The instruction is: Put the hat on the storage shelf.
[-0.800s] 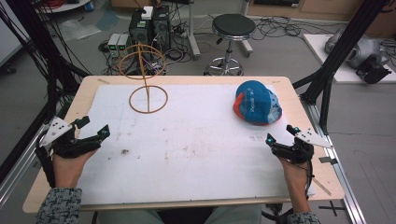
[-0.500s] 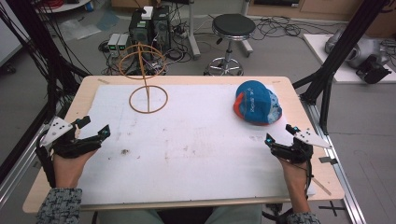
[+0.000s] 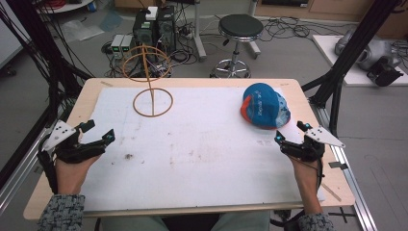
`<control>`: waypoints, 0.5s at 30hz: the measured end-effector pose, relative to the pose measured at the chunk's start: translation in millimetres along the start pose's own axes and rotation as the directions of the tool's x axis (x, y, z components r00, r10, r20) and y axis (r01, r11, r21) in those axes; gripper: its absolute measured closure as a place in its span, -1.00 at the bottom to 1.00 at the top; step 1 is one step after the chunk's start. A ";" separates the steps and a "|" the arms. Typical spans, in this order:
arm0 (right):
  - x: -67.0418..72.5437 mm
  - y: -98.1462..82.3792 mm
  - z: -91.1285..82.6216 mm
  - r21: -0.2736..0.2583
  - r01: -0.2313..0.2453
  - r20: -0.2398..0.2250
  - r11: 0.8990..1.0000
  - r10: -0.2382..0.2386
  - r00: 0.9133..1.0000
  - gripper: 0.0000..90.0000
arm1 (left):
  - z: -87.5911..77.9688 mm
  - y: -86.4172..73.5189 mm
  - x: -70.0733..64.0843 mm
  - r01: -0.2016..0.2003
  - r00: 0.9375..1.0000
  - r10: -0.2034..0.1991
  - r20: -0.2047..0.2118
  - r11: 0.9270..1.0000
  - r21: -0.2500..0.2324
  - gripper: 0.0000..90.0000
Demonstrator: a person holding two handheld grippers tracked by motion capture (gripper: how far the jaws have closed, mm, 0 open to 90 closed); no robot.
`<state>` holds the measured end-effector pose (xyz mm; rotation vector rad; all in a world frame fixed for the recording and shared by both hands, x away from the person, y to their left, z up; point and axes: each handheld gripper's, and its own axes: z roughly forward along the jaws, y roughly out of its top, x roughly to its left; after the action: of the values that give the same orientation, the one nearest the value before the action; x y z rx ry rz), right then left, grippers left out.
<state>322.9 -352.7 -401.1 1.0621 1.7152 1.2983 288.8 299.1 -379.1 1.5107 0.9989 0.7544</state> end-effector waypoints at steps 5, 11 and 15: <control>-7.8 14.1 11.5 0.005 0.043 0.014 0.999 -0.043 0.999 -0.70 | 0.5 -0.1 0.6 0.001 1.000 -0.001 0.001 1.000 0.003 -0.62; -16.1 29.8 33.2 -0.010 0.061 0.047 0.998 -0.061 0.997 -0.69 | 2.2 -1.2 -0.1 0.002 1.000 -0.002 0.012 1.000 0.009 -0.62; -21.4 35.1 55.3 0.001 0.059 0.070 0.998 -0.059 0.996 -0.68 | 2.3 -0.6 -1.0 0.002 1.000 -0.002 0.019 1.000 0.005 -0.62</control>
<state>387.6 -346.3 -378.2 1.0361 1.6808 1.2114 290.2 297.3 -380.1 1.5188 0.9889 0.7356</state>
